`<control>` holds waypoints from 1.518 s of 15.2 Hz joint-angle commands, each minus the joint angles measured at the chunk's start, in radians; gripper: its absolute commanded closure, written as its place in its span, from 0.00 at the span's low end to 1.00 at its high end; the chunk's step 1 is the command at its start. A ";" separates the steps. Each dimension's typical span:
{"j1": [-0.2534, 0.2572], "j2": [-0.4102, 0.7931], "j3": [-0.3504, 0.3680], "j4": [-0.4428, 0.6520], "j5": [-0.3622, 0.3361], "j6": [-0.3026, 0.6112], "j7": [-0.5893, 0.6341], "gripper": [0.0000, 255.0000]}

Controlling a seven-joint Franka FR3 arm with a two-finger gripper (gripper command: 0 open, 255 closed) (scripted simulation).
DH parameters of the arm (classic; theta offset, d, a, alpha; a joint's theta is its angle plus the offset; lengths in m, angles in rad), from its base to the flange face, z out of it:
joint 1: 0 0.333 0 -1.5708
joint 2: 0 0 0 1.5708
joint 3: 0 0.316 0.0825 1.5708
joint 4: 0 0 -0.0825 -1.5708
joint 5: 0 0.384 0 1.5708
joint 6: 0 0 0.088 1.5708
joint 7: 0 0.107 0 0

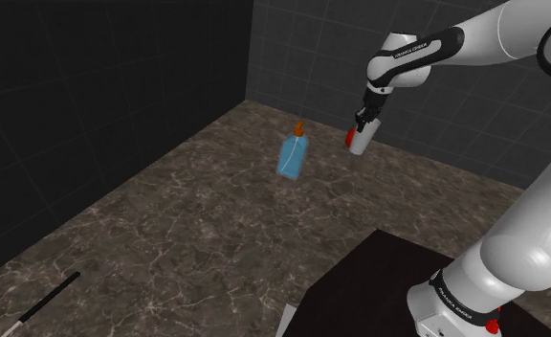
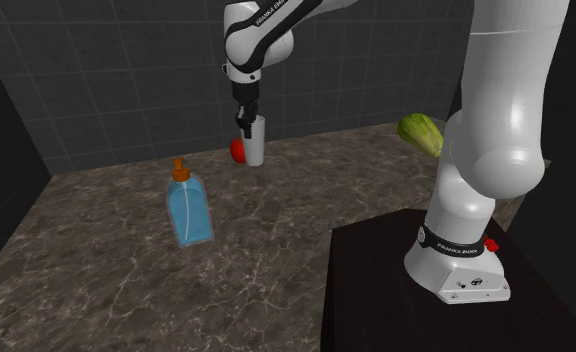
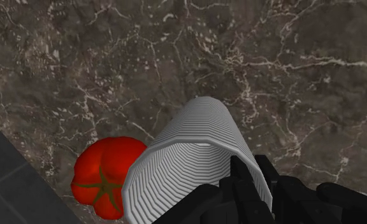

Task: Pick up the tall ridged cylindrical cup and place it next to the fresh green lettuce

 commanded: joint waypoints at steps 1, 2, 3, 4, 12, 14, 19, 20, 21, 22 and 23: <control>0.001 -0.013 0.000 0.010 -0.004 -0.023 0.002 1.00; 0.002 -0.019 -0.001 0.017 -0.006 -0.036 0.003 1.00; 0.002 -0.025 -0.001 0.024 -0.007 -0.049 0.003 1.00; 0.002 -0.030 -0.001 0.032 -0.009 -0.061 0.004 1.00; 0.005 -0.067 0.000 0.099 -0.018 -0.164 0.006 1.00; 0.005 -0.074 0.000 0.118 -0.020 -0.189 0.006 1.00; 0.006 -0.088 0.000 0.169 -0.023 -0.254 0.006 1.00; 0.007 -0.090 0.000 0.180 -0.023 -0.267 0.005 1.00; 0.007 -0.092 0.001 0.192 -0.023 -0.280 0.005 1.00; 0.007 -0.093 0.001 0.203 -0.024 -0.294 0.005 1.00; 0.007 -0.095 0.001 0.215 -0.024 -0.307 0.004 1.00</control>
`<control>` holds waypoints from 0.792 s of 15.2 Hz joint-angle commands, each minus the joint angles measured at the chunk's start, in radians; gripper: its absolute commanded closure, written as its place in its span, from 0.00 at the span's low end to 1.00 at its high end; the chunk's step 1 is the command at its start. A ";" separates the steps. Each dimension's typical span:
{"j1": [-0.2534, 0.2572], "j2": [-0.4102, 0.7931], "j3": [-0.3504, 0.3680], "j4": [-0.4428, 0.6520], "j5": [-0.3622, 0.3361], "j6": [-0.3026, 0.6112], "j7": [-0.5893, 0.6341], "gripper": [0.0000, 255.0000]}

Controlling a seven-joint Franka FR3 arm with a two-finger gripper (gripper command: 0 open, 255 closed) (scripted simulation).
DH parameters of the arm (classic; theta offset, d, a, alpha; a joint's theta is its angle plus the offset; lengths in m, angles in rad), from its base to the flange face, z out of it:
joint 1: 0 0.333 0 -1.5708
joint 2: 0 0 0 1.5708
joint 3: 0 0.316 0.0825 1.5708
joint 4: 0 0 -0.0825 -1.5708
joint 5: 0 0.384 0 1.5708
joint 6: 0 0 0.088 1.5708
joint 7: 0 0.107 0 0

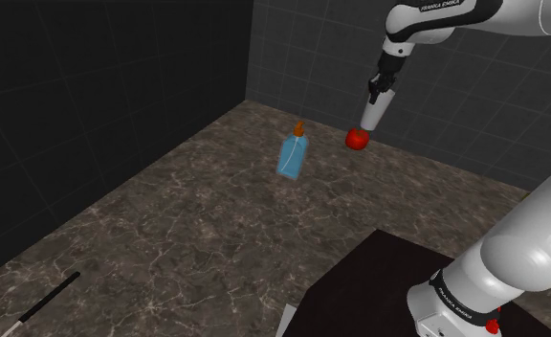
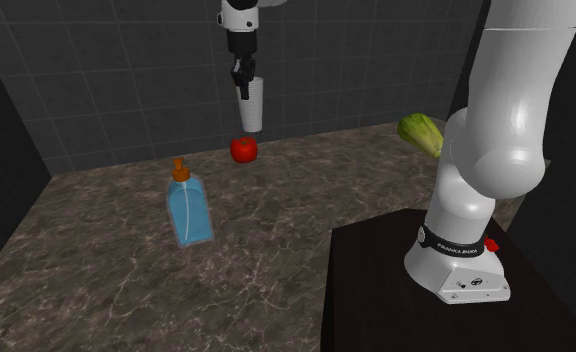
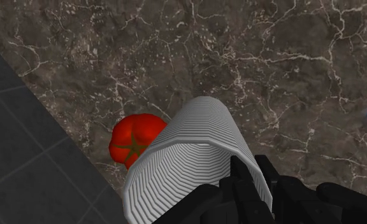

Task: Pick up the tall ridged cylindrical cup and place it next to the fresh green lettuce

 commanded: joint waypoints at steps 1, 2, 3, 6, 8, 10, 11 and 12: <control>0.001 -0.003 0.000 0.023 -0.001 -0.026 0.000 1.00; 0.001 -0.004 0.001 0.036 -0.001 -0.040 -0.001 1.00; 0.001 -0.005 0.001 0.048 -0.001 -0.053 -0.001 1.00; 0.001 -0.006 0.001 0.087 0.000 -0.093 -0.003 1.00; -0.009 -0.022 -0.009 0.076 -0.004 -0.097 -0.022 1.00; -0.028 -0.053 -0.028 0.041 -0.010 -0.089 -0.059 1.00; -0.038 -0.067 -0.038 0.025 -0.014 -0.085 -0.078 1.00; -0.048 -0.080 -0.049 0.011 -0.017 -0.082 -0.098 1.00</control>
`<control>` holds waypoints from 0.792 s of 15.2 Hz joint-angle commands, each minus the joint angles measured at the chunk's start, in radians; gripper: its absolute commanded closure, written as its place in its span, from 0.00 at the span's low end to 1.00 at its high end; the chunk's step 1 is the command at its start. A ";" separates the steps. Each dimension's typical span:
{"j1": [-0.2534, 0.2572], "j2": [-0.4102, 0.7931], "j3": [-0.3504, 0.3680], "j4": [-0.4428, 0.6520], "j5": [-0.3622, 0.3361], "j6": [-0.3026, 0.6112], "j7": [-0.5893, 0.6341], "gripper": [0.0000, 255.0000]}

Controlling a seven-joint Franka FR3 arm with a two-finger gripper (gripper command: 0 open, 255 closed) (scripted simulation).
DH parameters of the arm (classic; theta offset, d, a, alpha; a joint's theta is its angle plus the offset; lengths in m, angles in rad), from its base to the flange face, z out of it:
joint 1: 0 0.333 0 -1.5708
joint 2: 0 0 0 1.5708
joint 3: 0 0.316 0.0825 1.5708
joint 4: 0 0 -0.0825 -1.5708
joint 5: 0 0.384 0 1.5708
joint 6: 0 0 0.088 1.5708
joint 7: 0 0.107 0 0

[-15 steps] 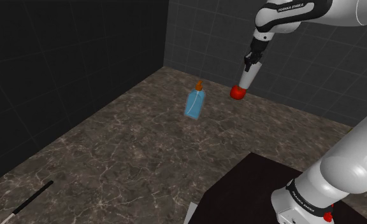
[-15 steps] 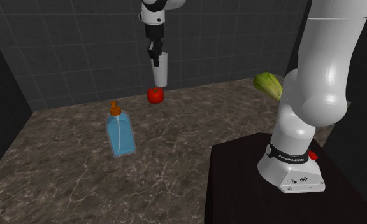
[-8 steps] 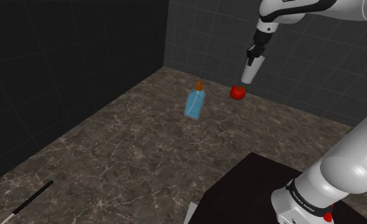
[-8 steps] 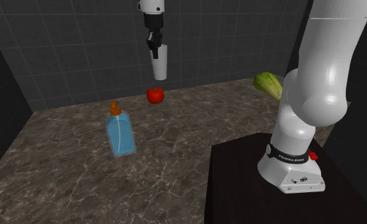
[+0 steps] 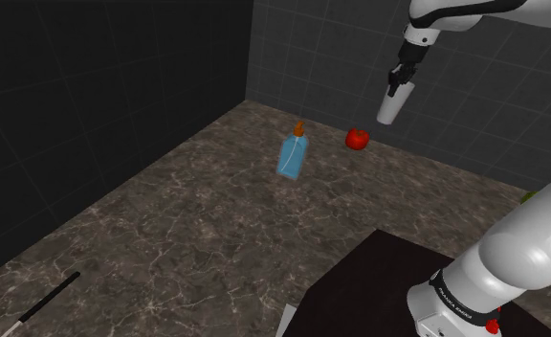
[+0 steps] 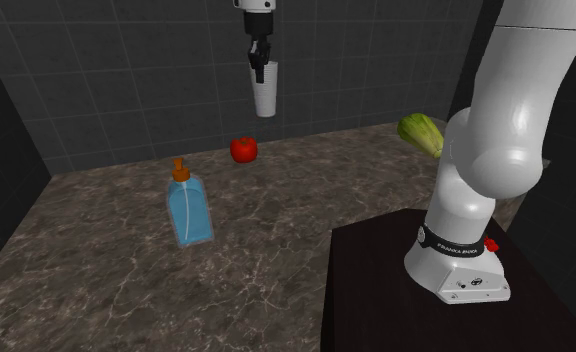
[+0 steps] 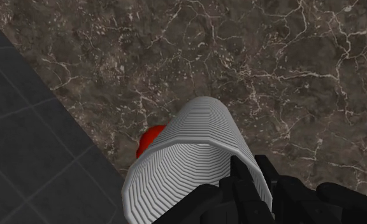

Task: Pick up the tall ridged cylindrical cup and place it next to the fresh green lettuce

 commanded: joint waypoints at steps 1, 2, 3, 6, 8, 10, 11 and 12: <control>-0.022 -0.021 -0.024 -0.023 -0.004 0.007 -0.046 1.00; -0.033 -0.032 -0.035 -0.035 -0.008 0.009 -0.066 1.00; -0.043 -0.043 -0.046 -0.046 -0.011 0.012 -0.086 1.00; -0.073 -0.068 -0.082 -0.072 -0.019 0.018 -0.150 1.00; -0.094 -0.081 -0.107 -0.083 -0.023 0.020 -0.194 1.00; -0.114 -0.089 -0.134 -0.090 -0.026 0.023 -0.239 1.00; -0.124 -0.091 -0.147 -0.091 -0.026 0.024 -0.262 1.00; -0.135 -0.093 -0.161 -0.092 -0.026 0.024 -0.286 1.00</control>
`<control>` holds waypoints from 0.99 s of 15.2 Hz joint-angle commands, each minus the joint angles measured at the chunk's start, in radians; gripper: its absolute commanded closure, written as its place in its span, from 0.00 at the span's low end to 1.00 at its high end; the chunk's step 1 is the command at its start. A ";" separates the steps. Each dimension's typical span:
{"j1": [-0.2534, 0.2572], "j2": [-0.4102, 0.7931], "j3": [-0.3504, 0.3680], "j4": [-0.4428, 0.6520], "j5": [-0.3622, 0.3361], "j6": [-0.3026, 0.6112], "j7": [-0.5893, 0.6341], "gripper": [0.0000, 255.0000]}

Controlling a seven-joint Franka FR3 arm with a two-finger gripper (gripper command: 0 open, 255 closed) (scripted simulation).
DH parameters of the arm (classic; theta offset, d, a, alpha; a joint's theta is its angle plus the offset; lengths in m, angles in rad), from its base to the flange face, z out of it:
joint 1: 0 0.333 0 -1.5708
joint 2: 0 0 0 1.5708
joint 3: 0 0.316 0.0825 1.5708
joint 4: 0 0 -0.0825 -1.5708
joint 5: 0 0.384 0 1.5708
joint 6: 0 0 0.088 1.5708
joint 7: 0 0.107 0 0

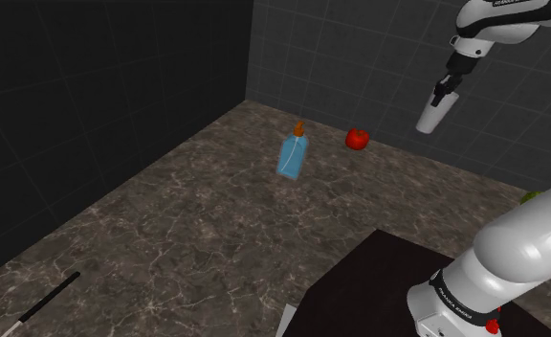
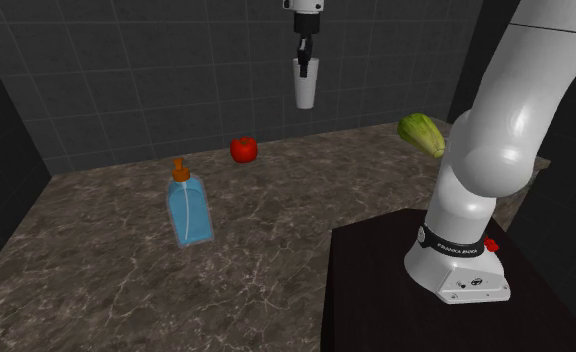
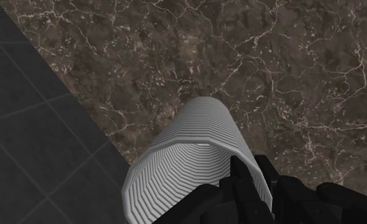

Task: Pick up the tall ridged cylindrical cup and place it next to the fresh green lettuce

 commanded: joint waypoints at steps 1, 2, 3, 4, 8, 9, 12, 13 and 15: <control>-0.020 -0.005 -0.027 0.001 -0.002 -0.002 -0.048 1.00; -0.030 -0.005 -0.041 0.002 -0.001 -0.001 -0.073 1.00; -0.041 -0.003 -0.056 0.005 0.001 -0.001 -0.098 1.00; -0.051 0.000 -0.070 0.009 0.003 -0.001 -0.123 1.00; -0.092 0.026 -0.131 0.037 0.021 -0.002 -0.230 1.00; -0.102 0.035 -0.146 0.047 0.028 -0.002 -0.258 1.00; -0.134 0.073 -0.194 0.084 0.056 -0.006 -0.346 1.00; -0.146 0.088 -0.209 0.099 0.068 -0.008 -0.377 1.00; -0.171 0.124 -0.240 0.132 0.097 -0.013 -0.439 1.00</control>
